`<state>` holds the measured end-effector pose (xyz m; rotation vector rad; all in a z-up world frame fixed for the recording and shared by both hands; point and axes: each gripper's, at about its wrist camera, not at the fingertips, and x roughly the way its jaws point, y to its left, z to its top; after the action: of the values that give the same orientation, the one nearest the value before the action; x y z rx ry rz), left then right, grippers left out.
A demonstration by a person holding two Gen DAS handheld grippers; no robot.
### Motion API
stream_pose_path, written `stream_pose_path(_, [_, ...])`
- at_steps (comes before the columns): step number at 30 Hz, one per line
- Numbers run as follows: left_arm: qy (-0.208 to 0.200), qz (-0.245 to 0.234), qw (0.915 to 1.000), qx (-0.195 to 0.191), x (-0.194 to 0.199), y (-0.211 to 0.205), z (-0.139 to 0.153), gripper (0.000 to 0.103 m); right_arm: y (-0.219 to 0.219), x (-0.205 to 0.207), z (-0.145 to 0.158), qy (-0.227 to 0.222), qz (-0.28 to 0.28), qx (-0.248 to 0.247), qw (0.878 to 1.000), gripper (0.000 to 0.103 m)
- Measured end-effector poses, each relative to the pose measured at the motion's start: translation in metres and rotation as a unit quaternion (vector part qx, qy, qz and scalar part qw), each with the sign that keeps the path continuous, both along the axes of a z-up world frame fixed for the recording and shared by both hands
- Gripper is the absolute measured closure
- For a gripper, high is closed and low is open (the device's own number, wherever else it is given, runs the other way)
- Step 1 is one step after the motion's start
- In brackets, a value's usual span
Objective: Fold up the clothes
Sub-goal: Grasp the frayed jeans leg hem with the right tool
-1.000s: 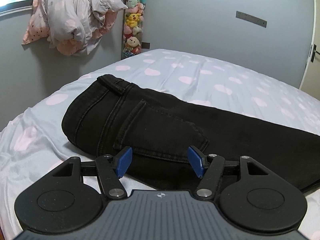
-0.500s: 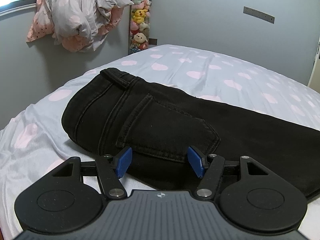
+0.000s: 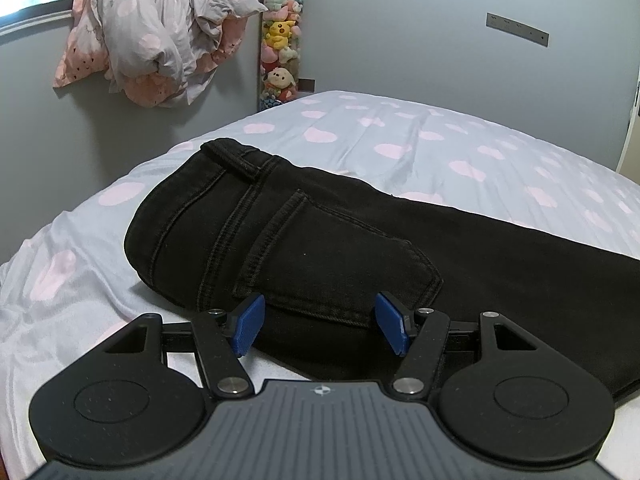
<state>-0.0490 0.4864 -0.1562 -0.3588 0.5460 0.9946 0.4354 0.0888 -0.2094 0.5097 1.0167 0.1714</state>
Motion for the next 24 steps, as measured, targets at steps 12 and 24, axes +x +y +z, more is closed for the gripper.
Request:
stream_pose_path(12, [0.007,0.000,0.9999,0.012,0.003,-0.002,-0.002,0.030,-0.021,0.014,-0.002,0.007,-0.017,0.003,1.000,0.050])
stream_pose_path(24, [0.010,-0.006,0.9997,0.023,0.002,0.001,0.002,0.030,0.012,0.022,0.035,-0.070,0.014,-0.091,0.993,0.092])
